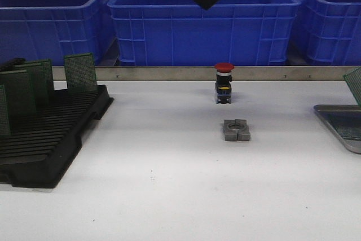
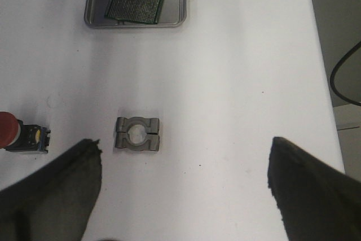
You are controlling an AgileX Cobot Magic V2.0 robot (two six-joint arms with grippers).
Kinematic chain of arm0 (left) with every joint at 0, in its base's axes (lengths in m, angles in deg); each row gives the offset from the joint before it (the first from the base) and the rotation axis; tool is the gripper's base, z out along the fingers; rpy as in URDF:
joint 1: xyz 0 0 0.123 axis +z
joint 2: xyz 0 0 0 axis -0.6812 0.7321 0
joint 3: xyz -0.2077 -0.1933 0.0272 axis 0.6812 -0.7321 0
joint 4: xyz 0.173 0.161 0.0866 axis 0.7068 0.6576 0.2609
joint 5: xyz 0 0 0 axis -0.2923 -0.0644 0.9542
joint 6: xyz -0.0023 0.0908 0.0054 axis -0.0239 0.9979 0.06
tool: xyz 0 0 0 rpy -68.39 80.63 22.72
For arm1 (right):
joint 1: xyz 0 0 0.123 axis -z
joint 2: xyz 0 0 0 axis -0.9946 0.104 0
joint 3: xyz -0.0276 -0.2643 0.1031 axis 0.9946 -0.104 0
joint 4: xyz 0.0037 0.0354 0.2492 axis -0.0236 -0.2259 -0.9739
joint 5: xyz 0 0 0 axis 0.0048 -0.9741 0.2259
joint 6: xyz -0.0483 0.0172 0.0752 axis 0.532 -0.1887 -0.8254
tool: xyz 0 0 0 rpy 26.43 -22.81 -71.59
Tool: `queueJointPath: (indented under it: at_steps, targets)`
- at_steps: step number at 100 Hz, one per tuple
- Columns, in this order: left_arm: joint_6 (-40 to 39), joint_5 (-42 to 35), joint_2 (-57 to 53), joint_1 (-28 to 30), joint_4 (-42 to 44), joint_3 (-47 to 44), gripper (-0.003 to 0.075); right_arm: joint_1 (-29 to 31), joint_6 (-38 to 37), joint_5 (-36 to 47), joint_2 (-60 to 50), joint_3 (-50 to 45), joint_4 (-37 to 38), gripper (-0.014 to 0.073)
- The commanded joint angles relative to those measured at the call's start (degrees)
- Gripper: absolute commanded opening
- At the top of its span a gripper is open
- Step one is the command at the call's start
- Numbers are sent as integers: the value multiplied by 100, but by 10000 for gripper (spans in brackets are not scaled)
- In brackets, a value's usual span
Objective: Place circuit board on tray
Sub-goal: 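Lower the second board onto the silver tray and open the right gripper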
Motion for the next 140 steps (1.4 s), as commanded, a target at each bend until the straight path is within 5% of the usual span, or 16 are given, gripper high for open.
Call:
queueJointPath:
  at_steps: [1,51,60,91,140]
  targets:
    - [-49,221,-322,-39,-342,168,565,30,-29,-140,-68,167,-364,-69]
    - [-49,221,-322,-39,-342,168,565,30,-34,23,452,167,-451,-61]
    - [-49,221,-322,-39,-342,168,565,30,-34,23,452,167,-451,4]
    - [-49,221,-322,-39,-342,168,565,30,-80,87,452,167,-451,428]
    - [-49,221,-322,-39,-342,168,565,36,-80,179,400,172,-432,478]
